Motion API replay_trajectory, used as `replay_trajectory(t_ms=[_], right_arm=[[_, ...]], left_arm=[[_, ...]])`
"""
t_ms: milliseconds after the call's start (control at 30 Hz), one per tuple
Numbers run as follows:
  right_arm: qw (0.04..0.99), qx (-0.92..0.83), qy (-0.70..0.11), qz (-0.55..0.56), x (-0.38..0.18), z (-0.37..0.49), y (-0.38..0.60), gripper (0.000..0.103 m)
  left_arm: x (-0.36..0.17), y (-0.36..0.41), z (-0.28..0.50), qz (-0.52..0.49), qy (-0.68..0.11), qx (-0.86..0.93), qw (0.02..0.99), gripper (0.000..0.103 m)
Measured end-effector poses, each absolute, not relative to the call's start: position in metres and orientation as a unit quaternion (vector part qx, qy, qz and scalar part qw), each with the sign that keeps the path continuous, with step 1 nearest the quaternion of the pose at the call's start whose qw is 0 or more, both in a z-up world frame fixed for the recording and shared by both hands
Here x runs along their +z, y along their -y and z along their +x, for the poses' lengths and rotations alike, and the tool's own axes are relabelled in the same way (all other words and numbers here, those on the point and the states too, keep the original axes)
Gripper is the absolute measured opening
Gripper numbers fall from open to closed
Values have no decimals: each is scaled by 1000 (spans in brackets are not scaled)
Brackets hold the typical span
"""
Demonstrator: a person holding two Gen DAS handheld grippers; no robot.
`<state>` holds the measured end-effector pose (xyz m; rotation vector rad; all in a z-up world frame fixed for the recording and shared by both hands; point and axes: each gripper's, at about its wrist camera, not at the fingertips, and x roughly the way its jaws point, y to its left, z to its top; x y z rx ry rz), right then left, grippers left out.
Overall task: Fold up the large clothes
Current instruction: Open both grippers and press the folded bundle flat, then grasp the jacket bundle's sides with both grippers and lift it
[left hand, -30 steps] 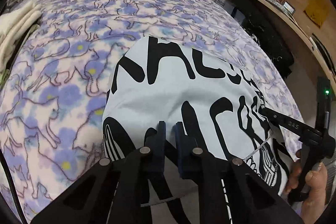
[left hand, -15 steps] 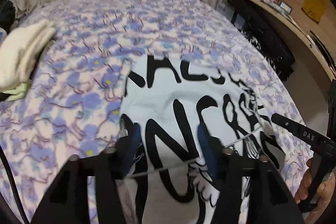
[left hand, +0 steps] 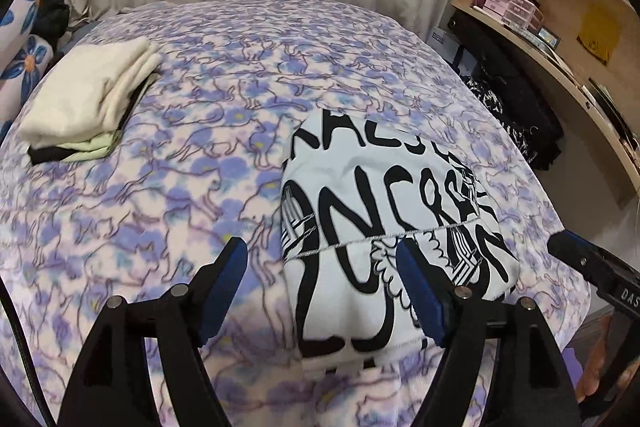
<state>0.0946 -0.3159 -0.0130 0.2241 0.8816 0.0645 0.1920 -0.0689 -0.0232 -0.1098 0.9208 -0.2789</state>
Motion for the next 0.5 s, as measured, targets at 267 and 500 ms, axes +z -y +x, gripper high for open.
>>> replay_trajectory(t_ms=[267,500], right_arm=[[894,38,-438,85,-12,75,314,84],[882,35,-457,112,-26,76,333,84]], left_arm=[[-23,57,172,-84,-469,-166,864,90],[-31,66,166,-73,-485,-188,851,90]])
